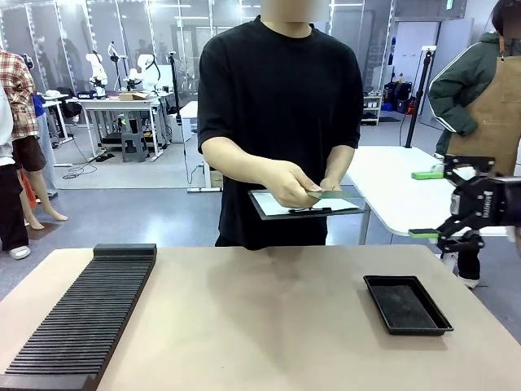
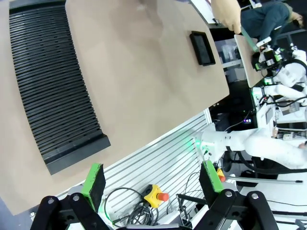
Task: Inspect the PCB.
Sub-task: Pick up the Blank PCB that the human is holding.
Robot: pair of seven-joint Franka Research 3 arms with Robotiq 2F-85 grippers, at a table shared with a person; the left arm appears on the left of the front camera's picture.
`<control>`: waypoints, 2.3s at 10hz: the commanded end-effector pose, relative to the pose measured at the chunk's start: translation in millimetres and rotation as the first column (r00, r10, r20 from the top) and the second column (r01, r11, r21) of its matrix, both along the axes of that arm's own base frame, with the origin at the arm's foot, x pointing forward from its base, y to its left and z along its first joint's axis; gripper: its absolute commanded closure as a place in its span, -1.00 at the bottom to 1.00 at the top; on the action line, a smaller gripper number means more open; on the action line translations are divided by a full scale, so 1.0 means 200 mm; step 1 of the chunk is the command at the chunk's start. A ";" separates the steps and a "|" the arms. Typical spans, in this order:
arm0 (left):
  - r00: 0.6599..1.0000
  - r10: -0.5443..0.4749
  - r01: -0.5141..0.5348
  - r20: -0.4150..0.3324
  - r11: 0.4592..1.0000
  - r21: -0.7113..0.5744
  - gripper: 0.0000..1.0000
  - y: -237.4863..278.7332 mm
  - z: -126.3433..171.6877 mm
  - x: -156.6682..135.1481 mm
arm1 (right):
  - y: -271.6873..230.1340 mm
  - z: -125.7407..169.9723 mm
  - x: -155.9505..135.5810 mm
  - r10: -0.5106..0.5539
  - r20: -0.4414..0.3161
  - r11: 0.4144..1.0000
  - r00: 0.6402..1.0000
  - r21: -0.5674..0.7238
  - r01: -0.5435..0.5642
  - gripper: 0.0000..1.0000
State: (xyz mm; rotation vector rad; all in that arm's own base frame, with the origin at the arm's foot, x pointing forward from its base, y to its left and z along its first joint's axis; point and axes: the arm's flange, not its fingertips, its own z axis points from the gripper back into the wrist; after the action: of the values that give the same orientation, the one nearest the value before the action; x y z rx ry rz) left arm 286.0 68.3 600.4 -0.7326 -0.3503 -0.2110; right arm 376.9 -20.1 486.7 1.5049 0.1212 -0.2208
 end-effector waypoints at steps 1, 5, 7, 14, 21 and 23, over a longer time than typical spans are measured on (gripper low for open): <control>1.000 -0.002 0.002 -0.007 1.000 0.007 -1.00 0.00 0.02 0.01 | 0.05 0.03 0.12 0.070 -0.067 0.997 0.995 0.044 -0.067 -1.00; 1.000 -0.002 0.002 -0.007 1.000 0.007 -1.00 0.00 0.02 0.01 | 0.21 -0.06 0.27 0.149 -0.144 0.987 0.978 0.077 -0.139 -1.00; 1.000 -0.002 0.002 -0.007 1.000 0.007 -1.00 0.00 0.02 0.01 | 0.29 -0.09 0.33 0.171 -0.171 0.984 0.970 0.082 -0.159 -1.00; 1.000 -0.002 0.002 -0.007 1.000 0.007 -1.00 0.00 0.02 0.01 | 0.51 -0.16 0.47 0.176 -0.118 0.980 0.977 0.113 -0.162 -1.00; 1.000 -0.002 0.002 -0.007 1.000 0.007 -1.00 0.00 0.02 0.01 | 0.63 -0.15 0.45 0.212 -0.108 0.974 0.971 0.100 -0.202 1.00; 1.000 -0.002 0.002 -0.007 1.000 0.007 -1.00 0.00 0.02 0.01 | 0.64 -0.16 0.45 0.208 -0.108 0.975 0.972 0.099 -0.197 1.00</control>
State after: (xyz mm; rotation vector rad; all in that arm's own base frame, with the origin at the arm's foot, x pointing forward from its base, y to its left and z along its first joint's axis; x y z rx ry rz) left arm 286.0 68.3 600.5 -0.7328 -0.3504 -0.2110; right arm 463.4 100.7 455.2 1.5481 0.4090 -0.1458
